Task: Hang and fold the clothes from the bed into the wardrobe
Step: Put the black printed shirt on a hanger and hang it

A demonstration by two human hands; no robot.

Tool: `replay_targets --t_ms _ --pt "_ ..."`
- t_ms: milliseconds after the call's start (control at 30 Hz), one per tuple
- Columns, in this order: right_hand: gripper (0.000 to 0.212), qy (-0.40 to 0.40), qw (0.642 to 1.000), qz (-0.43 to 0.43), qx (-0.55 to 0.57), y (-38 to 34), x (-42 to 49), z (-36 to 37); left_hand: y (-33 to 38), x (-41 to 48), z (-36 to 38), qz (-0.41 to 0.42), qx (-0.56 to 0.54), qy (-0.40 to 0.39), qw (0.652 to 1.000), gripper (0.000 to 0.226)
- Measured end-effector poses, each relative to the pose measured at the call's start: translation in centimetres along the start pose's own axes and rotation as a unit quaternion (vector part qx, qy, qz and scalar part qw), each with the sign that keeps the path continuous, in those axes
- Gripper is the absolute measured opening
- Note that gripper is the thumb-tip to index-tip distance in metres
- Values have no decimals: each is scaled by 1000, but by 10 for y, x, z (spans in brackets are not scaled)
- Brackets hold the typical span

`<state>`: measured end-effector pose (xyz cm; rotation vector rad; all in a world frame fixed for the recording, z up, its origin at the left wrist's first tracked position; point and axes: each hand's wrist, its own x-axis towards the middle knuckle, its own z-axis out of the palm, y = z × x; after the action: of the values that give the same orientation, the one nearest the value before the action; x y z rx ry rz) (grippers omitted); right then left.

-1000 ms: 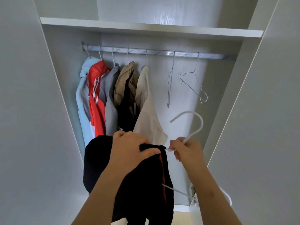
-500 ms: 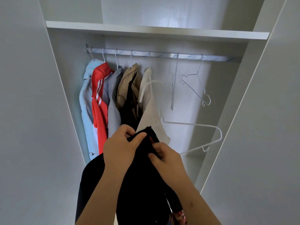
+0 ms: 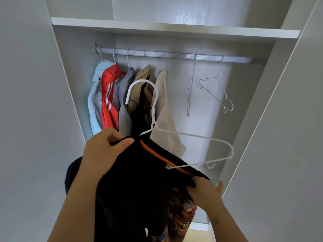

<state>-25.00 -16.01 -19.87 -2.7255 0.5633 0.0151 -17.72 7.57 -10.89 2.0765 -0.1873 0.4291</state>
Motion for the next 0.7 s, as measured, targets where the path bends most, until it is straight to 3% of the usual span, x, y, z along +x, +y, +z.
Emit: replay_targets --t_ms 100,267,467,600,700 --pt "18 17 999 -10 35 5 4 -5 -10 1 -11 4 40 -7 999 21" --pt "15 50 992 -53 99 12 6 -8 -20 -3 -22 -12 26 48 998 19" --pt "29 133 933 63 328 7 3 -16 -26 -7 -28 -2 -33 47 998 16" --pt "86 150 885 81 433 3 -2 -22 -32 -8 -26 -8 -55 20 998 21" --pt "99 163 878 52 447 4 -6 -29 -36 -6 -28 -4 -66 -1 998 22"
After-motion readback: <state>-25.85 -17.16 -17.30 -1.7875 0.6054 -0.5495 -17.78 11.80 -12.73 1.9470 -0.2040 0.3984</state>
